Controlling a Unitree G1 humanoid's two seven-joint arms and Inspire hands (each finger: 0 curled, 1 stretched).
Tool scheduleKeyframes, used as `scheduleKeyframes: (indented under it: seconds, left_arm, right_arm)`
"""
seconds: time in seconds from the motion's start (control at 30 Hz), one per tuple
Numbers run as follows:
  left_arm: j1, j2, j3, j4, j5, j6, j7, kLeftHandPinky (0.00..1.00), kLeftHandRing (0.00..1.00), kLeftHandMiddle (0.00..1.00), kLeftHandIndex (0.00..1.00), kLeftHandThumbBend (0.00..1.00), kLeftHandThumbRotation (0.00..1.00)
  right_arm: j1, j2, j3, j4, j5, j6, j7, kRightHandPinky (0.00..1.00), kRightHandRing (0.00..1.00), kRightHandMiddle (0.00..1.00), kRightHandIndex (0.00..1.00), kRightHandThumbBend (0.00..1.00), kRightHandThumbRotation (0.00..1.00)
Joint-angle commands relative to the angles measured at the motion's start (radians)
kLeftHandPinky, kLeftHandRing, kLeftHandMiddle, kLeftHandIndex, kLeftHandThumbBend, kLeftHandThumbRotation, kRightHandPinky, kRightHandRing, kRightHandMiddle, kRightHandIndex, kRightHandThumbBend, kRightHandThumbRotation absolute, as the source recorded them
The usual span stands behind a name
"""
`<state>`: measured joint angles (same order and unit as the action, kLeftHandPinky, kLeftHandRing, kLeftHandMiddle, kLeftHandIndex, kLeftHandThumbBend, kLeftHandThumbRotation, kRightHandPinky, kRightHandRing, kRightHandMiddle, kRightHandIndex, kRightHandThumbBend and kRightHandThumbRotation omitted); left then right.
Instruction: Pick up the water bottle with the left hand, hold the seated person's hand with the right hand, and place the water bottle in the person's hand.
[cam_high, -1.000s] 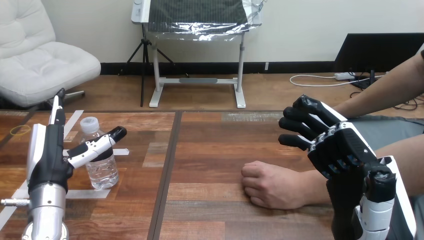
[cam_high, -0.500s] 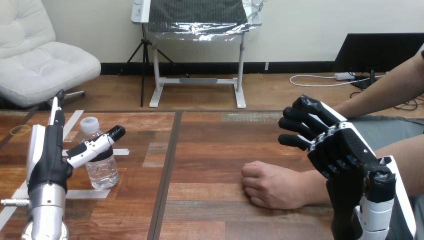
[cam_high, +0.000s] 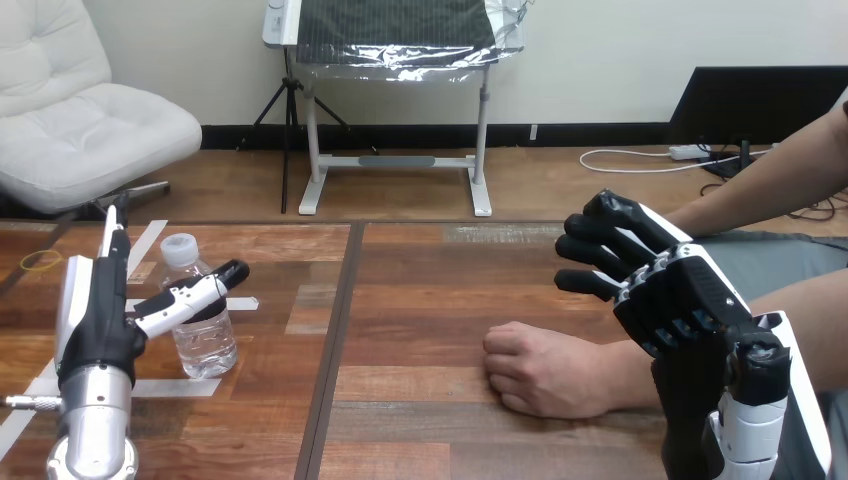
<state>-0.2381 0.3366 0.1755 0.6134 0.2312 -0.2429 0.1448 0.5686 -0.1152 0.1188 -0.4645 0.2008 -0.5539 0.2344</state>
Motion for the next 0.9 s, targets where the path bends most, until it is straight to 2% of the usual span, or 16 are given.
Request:
scheduleKeyframes:
  seconds: [0.0,0.33,0.87]
  left_arm:
    - [-0.103,0.022,-0.016,0.048,0.001,-0.014,0.020,1.00,1.00,1.00,1.00,1.00,0.38]
    - [-0.169,0.019,-0.024,0.184,0.003,-0.050,0.063,1.00,1.00,1.00,1.00,0.99,0.35]
    - [-0.265,0.015,-0.029,0.350,-0.013,-0.070,0.089,1.00,1.00,1.00,1.00,1.00,0.35]
  right_arm:
    - [-0.049,0.006,-0.008,-0.006,0.009,-0.016,0.002,0.72,0.79,0.80,0.81,0.77,1.00]
    - [-0.043,0.006,-0.010,-0.010,0.012,-0.013,0.001,0.72,0.79,0.80,0.80,0.77,1.00]
    - [-0.041,0.005,-0.011,-0.013,0.019,-0.015,0.003,0.72,0.78,0.79,0.80,0.77,1.00]
